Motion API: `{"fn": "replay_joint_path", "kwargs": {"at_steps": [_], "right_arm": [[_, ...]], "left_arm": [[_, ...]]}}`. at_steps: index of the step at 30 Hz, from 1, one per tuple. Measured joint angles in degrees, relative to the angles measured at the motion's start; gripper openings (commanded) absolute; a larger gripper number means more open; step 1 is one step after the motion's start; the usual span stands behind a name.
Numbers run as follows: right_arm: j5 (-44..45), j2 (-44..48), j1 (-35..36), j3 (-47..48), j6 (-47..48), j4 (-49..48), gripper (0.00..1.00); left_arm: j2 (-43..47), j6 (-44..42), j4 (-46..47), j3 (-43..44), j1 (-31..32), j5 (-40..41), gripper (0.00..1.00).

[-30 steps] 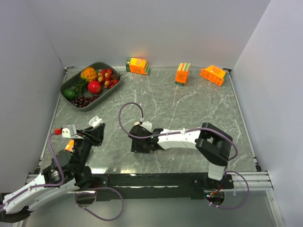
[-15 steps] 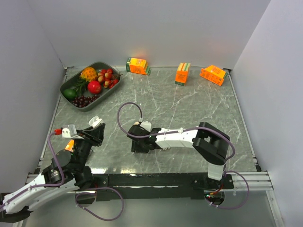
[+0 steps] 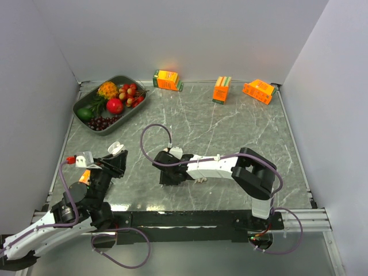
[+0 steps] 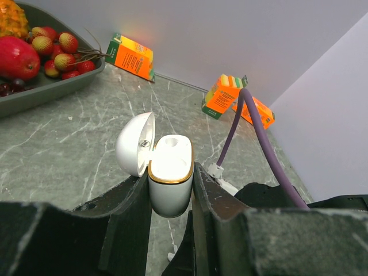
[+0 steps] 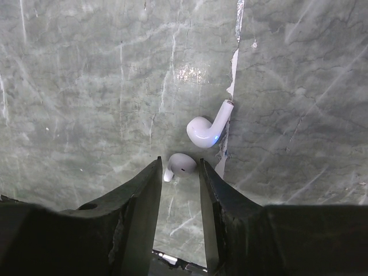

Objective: Insert the wireless bluetooth earbuds into the charging case
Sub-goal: Pick up the earbud from the center of the board.

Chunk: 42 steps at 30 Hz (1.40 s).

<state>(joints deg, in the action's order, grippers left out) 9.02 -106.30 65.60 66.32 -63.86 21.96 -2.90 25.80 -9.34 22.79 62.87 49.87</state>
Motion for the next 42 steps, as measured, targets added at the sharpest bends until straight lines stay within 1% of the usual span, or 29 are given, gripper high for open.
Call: {"fn": "replay_joint_path", "kwargs": {"at_steps": [16,21,22,31,38,42], "right_arm": [[0.0,0.0,0.0,0.0,0.3,0.0,0.25],[0.1,0.0,0.0,0.0,0.6,0.0,0.18],[0.2,0.0,0.0,0.0,0.7,0.0,0.14],[2.5,0.4,0.4,0.0,2.9,0.7,0.00],[5.7,2.8,1.4,0.0,5.2,3.8,0.00],[8.6,7.1,1.8,-0.2,6.9,5.1,0.00]], "left_arm": [[0.0,0.4,0.0,0.0,0.0,0.0,0.01],[0.0,0.4,0.0,0.0,0.0,0.0,0.01],[0.0,0.4,0.0,0.0,0.0,0.0,0.01],[0.0,0.4,0.0,0.0,0.0,0.0,0.01],[-0.4,0.4,0.0,0.0,0.0,0.2,0.01],[-1.1,0.3,0.1,0.0,0.0,0.5,0.01]]}}
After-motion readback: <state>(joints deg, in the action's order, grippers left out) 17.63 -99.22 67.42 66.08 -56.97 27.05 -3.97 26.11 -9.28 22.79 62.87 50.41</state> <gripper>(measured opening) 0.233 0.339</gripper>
